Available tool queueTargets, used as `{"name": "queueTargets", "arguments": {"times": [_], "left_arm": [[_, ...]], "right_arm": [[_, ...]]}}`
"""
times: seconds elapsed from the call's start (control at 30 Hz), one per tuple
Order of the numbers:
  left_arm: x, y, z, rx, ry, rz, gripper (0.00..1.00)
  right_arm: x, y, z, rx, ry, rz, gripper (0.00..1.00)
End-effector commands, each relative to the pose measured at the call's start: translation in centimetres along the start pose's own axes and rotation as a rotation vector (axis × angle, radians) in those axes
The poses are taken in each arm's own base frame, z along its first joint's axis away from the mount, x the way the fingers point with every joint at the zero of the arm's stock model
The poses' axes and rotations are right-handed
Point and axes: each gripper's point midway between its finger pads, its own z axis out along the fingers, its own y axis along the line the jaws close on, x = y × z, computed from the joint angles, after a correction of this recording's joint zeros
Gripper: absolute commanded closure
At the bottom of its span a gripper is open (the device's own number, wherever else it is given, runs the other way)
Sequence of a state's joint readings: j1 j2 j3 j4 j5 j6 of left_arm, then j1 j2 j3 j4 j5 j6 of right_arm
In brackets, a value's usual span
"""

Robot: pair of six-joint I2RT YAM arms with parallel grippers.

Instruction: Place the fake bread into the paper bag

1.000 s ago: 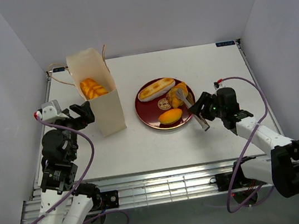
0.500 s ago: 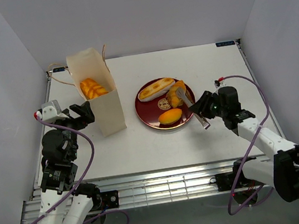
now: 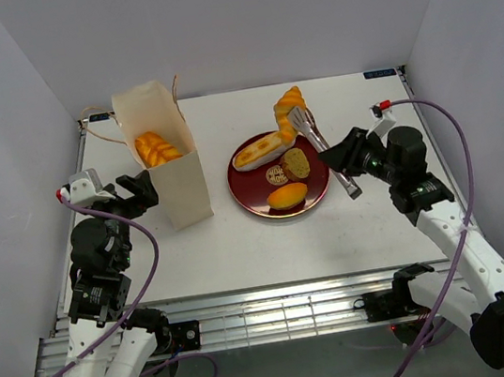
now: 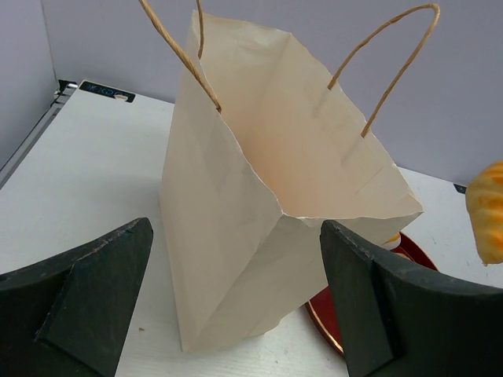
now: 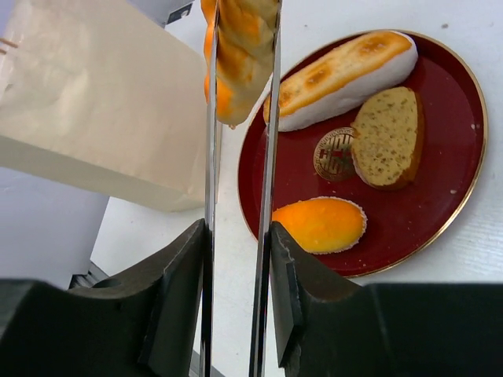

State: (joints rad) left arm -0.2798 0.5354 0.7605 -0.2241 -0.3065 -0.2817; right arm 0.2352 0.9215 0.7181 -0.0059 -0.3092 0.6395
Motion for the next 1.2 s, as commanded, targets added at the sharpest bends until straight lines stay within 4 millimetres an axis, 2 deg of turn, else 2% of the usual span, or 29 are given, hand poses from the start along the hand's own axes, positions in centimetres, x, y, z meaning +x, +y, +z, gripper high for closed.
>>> {"name": "queueTargets", "arguments": {"times": [0.0,0.1,0.13,0.23,0.27,0.33,0.37,0.43,0.47,0.53,0.57,0.6,0.63,0.67,0.73,0.8,0.9,0.93,0.97,1.1,1.13,1.17], "left_arm": [[-0.1,0.3,-0.1,-0.015,-0.011,-0.005,0.02],[0.0,0.4,0.0,-0.021,-0.013,-0.008,0.02],[-0.1,0.3,0.0,-0.019,-0.014,-0.008,0.02],[0.2,0.4,0.2,-0.023,-0.003,-0.003,0.02],[0.3,0.4,0.2,-0.024,-0.002,-0.004,0.02],[0.3,0.4,0.2,-0.027,-0.004,-0.003,0.02],[0.3,0.5,0.2,-0.029,-0.003,-0.002,0.02],[0.5,0.5,0.3,-0.032,0.001,-0.001,0.02],[0.6,0.5,0.3,-0.031,0.004,0.002,0.02],[0.7,0.6,0.4,-0.034,0.009,0.004,0.02],[0.8,0.6,0.5,-0.036,0.010,0.004,0.02],[0.7,0.6,0.5,-0.037,0.008,0.004,0.02],[0.9,0.6,0.6,-0.040,0.012,0.005,0.02],[0.9,0.7,0.6,-0.044,0.012,0.008,0.02],[1.1,0.8,0.7,-0.050,0.017,0.010,0.02],[1.4,0.9,0.9,-0.054,0.023,0.012,0.02],[1.7,0.8,1.0,-0.050,0.032,0.013,0.02],[1.7,0.8,1.0,-0.050,0.033,0.015,0.02],[1.8,0.8,1.1,-0.051,0.035,0.016,0.02],[1.7,0.8,1.1,-0.052,0.033,0.017,0.02],[1.7,0.8,1.1,-0.053,0.032,0.017,0.02],[1.8,0.9,1.1,-0.054,0.035,0.019,0.02]], "right_arm": [[-2.6,4.1,-1.2,-0.129,-0.040,-0.101,0.65],[-4.1,6.6,-1.6,-0.188,-0.060,-0.146,0.64],[-5.4,8.1,-2.0,-0.215,-0.088,-0.175,0.64],[-6.5,11.0,-2.3,-0.280,-0.103,-0.220,0.64],[-7.6,12.5,-2.6,-0.307,-0.123,-0.238,0.64],[-7.9,14.7,-2.7,-0.357,-0.123,-0.269,0.64],[-8.7,16.0,-2.7,-0.382,-0.134,-0.282,0.64],[-8.5,18.3,-2.7,-0.434,-0.126,-0.306,0.63],[-9.1,19.6,-2.5,-0.456,-0.138,-0.333,0.63],[-8.5,22.0,-2.3,-0.511,-0.125,-0.361,0.63],[-8.1,22.5,-1.3,-0.519,-0.103,-0.367,0.63],[-8.2,24.3,-1.6,-0.562,-0.106,-0.387,0.63],[-8.1,25.1,-1.4,-0.577,-0.105,-0.395,0.62],[-7.6,25.3,-0.2,-0.575,-0.085,-0.398,0.62],[-7.2,26.8,0.1,-0.609,-0.083,-0.408,0.62],[-6.5,27.6,1.6,-0.633,-0.070,-0.416,0.62],[-5.9,28.5,3.8,-0.640,-0.048,-0.426,0.62],[-6.4,29.2,4.0,-0.651,-0.057,-0.428,0.62],[-5.7,28.8,5.5,-0.640,-0.033,-0.428,0.62],[-5.1,29.4,8.1,-0.648,0.006,-0.441,0.62],[-4.3,28.9,9.3,-0.634,0.034,-0.439,0.62],[-4.7,29.4,9.4,-0.641,0.023,-0.448,0.62]]}}
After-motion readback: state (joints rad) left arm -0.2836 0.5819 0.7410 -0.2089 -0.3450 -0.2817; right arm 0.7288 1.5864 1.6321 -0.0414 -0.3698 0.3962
